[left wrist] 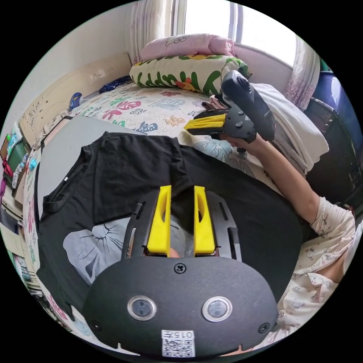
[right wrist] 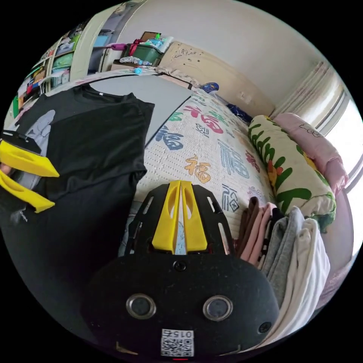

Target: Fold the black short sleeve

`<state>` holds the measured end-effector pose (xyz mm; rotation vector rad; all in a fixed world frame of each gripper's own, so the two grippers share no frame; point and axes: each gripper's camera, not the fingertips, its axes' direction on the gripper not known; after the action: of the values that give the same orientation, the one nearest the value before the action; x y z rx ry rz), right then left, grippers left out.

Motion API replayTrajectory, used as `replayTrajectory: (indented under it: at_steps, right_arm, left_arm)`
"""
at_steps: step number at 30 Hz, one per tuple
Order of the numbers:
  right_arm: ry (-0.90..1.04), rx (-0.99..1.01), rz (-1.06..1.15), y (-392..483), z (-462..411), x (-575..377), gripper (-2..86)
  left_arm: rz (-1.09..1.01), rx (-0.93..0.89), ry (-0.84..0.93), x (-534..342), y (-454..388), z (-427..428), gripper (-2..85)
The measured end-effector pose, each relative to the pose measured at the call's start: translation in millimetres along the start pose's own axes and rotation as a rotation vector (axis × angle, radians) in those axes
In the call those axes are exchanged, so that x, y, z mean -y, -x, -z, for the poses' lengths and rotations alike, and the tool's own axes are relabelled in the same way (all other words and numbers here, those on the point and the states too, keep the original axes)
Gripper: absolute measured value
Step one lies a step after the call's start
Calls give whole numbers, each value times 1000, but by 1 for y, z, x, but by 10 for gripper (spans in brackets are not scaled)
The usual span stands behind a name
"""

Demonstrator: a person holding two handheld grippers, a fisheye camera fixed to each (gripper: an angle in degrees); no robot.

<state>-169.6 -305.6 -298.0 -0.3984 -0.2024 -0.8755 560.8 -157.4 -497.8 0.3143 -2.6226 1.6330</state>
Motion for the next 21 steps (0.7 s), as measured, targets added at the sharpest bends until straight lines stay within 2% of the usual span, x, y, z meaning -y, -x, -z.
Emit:
replayTrajectory:
  at_steps: [3, 5, 8, 10, 13, 16, 21]
  right_arm:
    - [-133, 217, -7, -22, 35, -15, 52]
    - [-209, 400, 63, -23, 55, -26, 71]
    - [-197, 576, 203, -2, 53, -29, 95]
    - [-154, 617, 282, 13, 44, -30, 106]
    - [-77, 600, 377, 32, 24, -34, 100]
    - [-30, 540, 398, 37, 6, -39, 59]
    - [-49, 540, 412, 26, -8, -50, 51]
  left_arm:
    - [113, -2, -125, -26, 52, 48, 92]
    - [231, 78, -209, -57, 98, 85, 93]
    - [335, 171, -158, -86, 151, 87, 99]
    - [374, 159, -122, -98, 178, 82, 103]
    - [396, 249, -38, -111, 205, 78, 97]
    - [393, 269, 6, -123, 227, 79, 77]
    - [388, 260, 15, -139, 265, 106, 77]
